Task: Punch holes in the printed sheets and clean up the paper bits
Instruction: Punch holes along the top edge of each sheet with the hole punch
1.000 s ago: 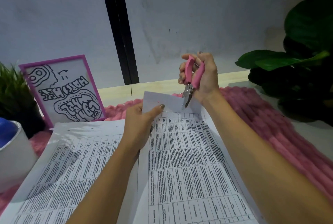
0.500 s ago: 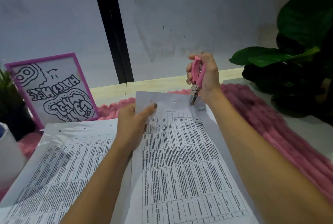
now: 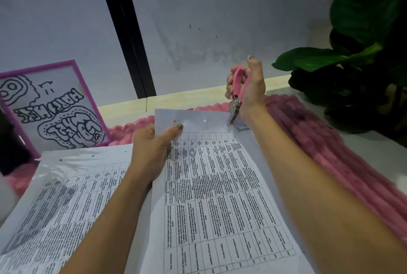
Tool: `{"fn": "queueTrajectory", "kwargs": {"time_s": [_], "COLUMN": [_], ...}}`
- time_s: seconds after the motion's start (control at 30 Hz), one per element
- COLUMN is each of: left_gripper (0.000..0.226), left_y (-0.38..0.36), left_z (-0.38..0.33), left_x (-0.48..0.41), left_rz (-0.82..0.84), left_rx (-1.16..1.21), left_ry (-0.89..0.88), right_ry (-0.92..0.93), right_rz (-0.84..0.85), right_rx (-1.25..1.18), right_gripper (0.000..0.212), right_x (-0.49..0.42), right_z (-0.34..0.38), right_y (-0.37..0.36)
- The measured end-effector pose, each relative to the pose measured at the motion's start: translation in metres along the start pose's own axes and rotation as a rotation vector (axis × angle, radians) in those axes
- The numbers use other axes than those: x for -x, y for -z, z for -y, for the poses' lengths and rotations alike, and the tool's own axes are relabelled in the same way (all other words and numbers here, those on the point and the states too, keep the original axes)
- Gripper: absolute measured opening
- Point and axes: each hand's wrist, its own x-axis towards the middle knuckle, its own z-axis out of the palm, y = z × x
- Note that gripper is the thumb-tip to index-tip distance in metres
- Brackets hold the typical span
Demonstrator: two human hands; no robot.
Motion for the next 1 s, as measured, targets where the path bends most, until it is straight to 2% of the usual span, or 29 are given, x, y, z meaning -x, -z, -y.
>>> {"fn": "queueTrajectory", "kwargs": {"time_s": [0.3,0.4,0.43,0.5,0.57,0.6,0.67,0.73,0.8,0.9,1.0], "left_gripper": [0.010,0.016,0.023,0.049,0.073,0.074,0.064,0.054,0.051,0.040,0.014], "left_y": [0.000,-0.002,-0.005,-0.008,-0.010,-0.014,-0.029,-0.052,-0.071,-0.085,-0.089], "left_z": [0.001,0.003,0.002,-0.001,-0.009,-0.014,-0.025,-0.032,-0.031,-0.030,-0.033], "left_x": [0.000,0.002,0.003,0.007,0.011,0.011,0.010,0.003,-0.010,-0.030,-0.042], "left_rz": [-0.013,-0.022,-0.046,-0.161,-0.270,-0.278,-0.150,0.081,0.240,0.313,0.305], "left_rx": [0.000,-0.013,-0.071,-0.372,-0.737,-0.846,-0.965,-1.090,-1.252,-1.343,-1.252], "left_ry": [-0.017,-0.047,-0.066,-0.167,-0.419,-0.576,-0.718,-0.654,-0.549,-0.447,-0.411], "right_ry": [0.036,0.038,0.037,0.030,0.016,0.006,-0.007,-0.016,-0.024,-0.010,-0.002], "right_rz": [-0.117,-0.089,-0.074,-0.045,-0.022,-0.007,0.016,0.032,0.061,0.094,0.109], "right_rx": [-0.080,-0.068,-0.062,-0.049,-0.044,-0.052,-0.064,-0.062,-0.074,-0.049,-0.055], "right_gripper": [0.034,0.030,0.030,0.033,0.035,0.037,0.039,0.040,0.042,0.041,0.041], "right_x": [-0.006,-0.009,-0.009,-0.009,-0.008,-0.008,-0.010,-0.011,-0.011,-0.011,-0.010], "right_z": [-0.005,-0.007,-0.007,-0.008,-0.009,-0.009,-0.009,-0.008,-0.005,-0.001,0.002], "right_y": [0.001,0.001,0.002,0.002,0.005,0.006,0.008,0.007,0.005,0.005,0.004]}}
